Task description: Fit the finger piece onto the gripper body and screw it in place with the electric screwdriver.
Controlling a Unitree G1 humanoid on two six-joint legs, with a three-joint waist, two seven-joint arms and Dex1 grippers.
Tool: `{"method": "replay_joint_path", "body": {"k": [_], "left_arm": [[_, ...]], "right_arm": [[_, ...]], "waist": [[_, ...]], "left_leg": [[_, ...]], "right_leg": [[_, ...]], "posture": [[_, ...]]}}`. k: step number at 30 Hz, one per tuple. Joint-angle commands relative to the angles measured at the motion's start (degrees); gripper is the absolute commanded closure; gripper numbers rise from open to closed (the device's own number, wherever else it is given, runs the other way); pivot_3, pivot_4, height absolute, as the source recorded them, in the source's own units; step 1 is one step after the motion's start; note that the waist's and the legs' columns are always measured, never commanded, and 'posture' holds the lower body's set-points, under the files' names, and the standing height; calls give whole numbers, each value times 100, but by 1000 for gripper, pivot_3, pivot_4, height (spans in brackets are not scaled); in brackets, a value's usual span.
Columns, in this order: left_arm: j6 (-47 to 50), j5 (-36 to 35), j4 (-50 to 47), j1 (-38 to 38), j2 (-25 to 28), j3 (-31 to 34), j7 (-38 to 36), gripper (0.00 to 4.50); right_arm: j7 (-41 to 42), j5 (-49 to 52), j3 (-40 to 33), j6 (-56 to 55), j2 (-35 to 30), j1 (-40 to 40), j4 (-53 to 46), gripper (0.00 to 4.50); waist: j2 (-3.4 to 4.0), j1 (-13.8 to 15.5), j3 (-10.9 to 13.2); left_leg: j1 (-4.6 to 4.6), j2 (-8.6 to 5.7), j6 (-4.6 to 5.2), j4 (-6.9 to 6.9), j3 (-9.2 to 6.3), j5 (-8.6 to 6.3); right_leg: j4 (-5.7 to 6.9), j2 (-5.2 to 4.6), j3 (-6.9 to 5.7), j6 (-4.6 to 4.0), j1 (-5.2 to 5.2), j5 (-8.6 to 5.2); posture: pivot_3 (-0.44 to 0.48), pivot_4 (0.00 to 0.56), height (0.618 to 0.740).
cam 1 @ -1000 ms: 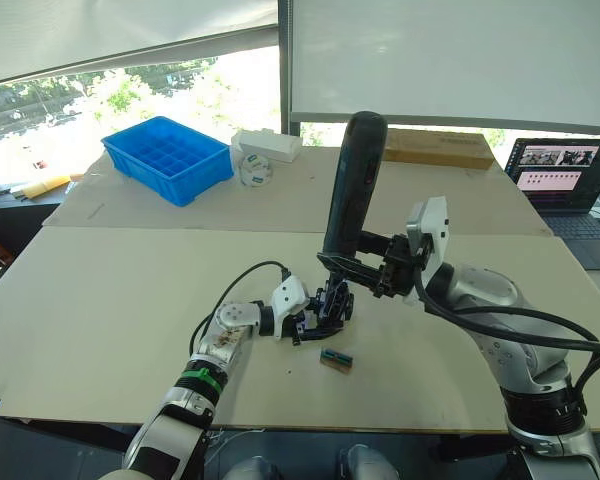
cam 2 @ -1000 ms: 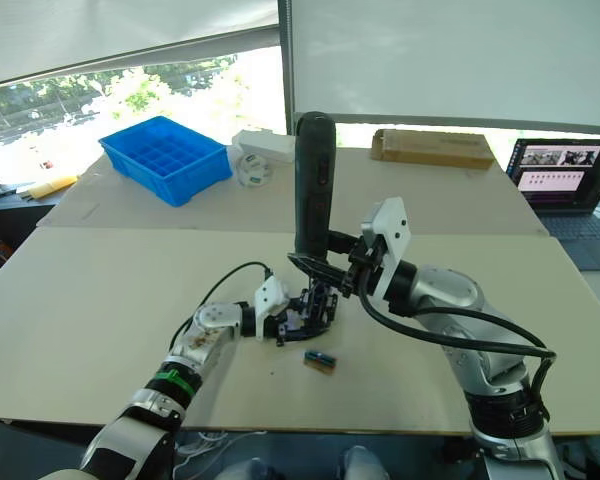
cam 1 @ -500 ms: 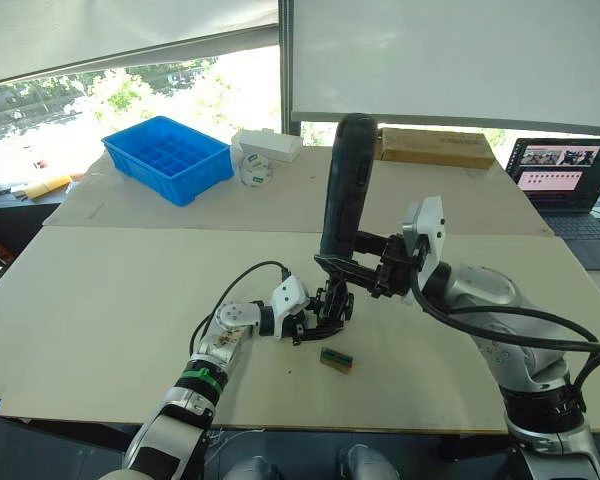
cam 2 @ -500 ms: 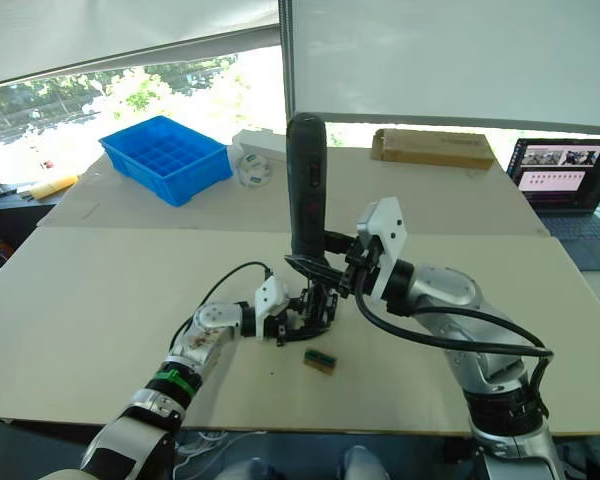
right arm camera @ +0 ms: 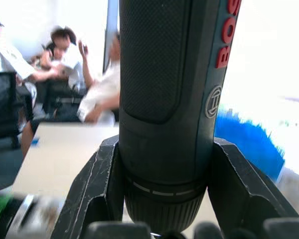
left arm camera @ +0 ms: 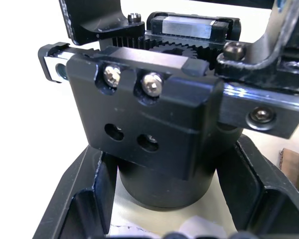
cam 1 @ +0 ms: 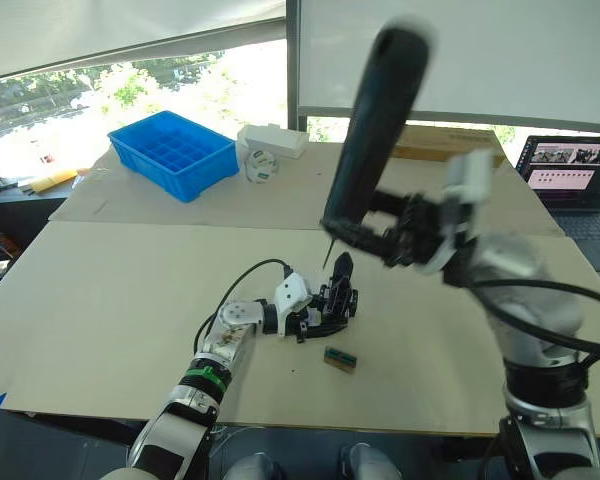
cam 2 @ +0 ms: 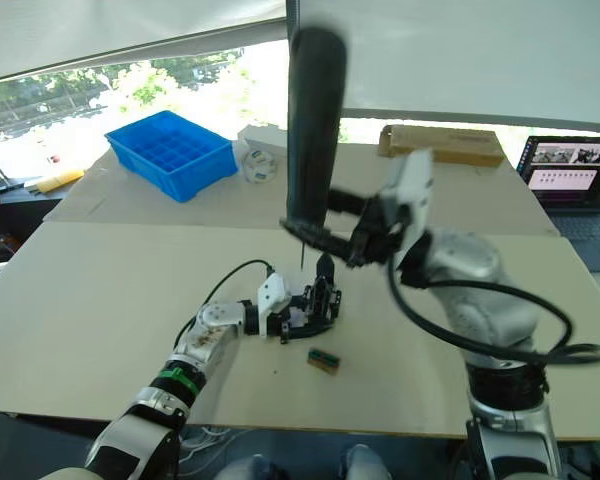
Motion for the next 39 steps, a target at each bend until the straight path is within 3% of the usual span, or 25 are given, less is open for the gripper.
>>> {"method": "replay_joint_path", "body": {"k": [1, 11, 20, 22, 25, 29, 39], "left_arm": [[-6, 145, 398, 37, -39, -56, 145, 2142], [-377, 225, 966, -216, -145, 41, 521, 2142], [-349, 182, 1094, -238, -142, 61, 441, 2142], [-355, 184, 1090, -224, -132, 91, 495, 1122], [-349, 164, 1060, -187, -102, 129, 491, 18], [-359, 139, 881, -39, 16, 183, 457, 18], [478, -835, -1113, 886, 1739, 838, -660, 18]], "right_arm": [[-37, 425, -231, 36, -67, -36, -306, 2581], [-502, 1083, -737, 474, -549, 122, -583, 2581], [-765, 1547, -1420, 696, -1097, 1013, -743, 2581], [-792, 1579, -1481, 669, -1146, 1160, -796, 2581], [-860, 1627, -1524, 658, -1192, 1237, -828, 2581], [-897, 1686, -1631, 657, -1299, 1326, -835, 2581], [-677, 1842, -3069, 728, -1954, 2592, -827, 2581]], "waist": [[-1, 7, -1], [-3, 68, 0], [-5, 65, 2], [-7, 64, 2], [-8, 59, 3], [-10, 59, 4], [-37, -95, 24]], "left_leg": [[1, 1, 1, 0, -2, -1], [-6, -4, 10, 5, -2, -1], [-6, -4, 14, 3, -7, -2], [-5, -4, 14, 2, -6, -2], [-6, -3, 14, 1, -7, -2], [-7, -3, 14, -1, -7, -2], [-2, 25, -29, -32, -4, 21]], "right_leg": [[-1, -8, 1, 0, 3, 0], [-1, -52, 2, -2, 0, 12], [-6, -53, 4, -1, 3, 12], [-5, -52, 5, -1, 2, 12], [-5, -50, 5, -1, 1, 12], [-7, -47, 4, -1, -1, 12], [-2, -5, 27, -32, -20, -6]], "posture": [[0, 150, 740], [0, 150, 740], [0, 150, 740], [0, 150, 740], [0, 150, 740], [0, 150, 740], [0, 150, 740]]}}
